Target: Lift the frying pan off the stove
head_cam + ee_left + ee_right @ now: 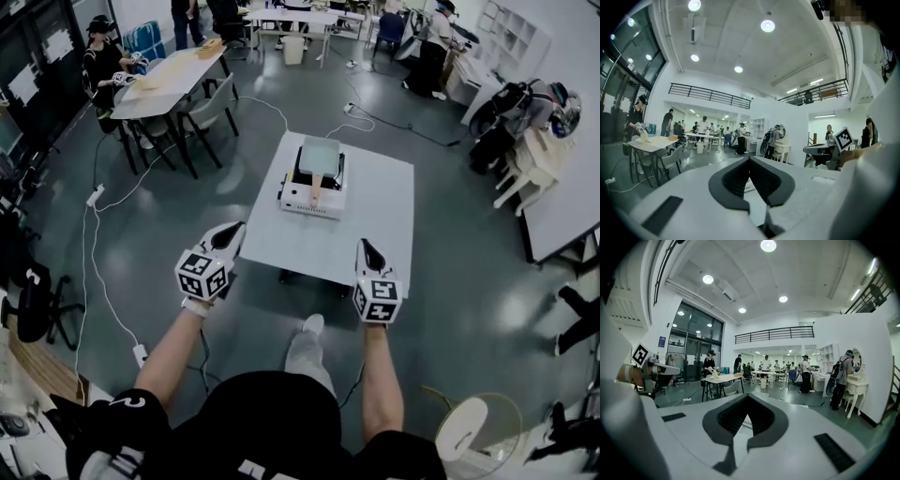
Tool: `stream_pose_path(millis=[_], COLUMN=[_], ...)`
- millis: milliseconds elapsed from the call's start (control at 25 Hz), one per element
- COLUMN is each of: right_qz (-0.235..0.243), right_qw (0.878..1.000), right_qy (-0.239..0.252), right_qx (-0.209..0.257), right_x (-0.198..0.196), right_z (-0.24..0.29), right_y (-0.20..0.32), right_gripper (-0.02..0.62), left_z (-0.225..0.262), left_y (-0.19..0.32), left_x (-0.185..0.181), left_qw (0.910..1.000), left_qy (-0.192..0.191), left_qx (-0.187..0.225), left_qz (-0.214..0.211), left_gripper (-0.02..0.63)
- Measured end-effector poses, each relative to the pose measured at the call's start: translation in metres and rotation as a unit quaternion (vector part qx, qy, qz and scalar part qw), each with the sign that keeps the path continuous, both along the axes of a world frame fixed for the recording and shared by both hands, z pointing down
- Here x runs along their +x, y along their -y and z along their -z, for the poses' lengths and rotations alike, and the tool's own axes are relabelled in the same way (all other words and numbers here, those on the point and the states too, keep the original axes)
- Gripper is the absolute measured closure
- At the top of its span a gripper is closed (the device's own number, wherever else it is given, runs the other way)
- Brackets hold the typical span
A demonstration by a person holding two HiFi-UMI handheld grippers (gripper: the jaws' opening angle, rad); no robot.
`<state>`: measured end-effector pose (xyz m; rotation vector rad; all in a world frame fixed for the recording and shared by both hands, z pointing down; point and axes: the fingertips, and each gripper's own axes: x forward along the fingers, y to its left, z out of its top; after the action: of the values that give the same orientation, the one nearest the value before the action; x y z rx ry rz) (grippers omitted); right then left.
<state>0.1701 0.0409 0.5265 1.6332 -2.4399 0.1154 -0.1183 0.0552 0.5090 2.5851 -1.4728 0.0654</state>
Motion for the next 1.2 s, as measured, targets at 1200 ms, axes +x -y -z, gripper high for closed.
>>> stream_pose_path(millis=[1200], right_qz=[0.038], right_qw=[0.999], right_qy=[-0.004], right_qx=[-0.003], right_x=[0.083], right_z=[0.012], right_y=[0.284], right_gripper=[0.601], left_z=[0.004], left_y=[0.268], left_x=[0.088], left_qw=[0.9995], left_qy=[0.006], left_qx=[-0.007], left_qz=[0.03], left_gripper=[0.607])
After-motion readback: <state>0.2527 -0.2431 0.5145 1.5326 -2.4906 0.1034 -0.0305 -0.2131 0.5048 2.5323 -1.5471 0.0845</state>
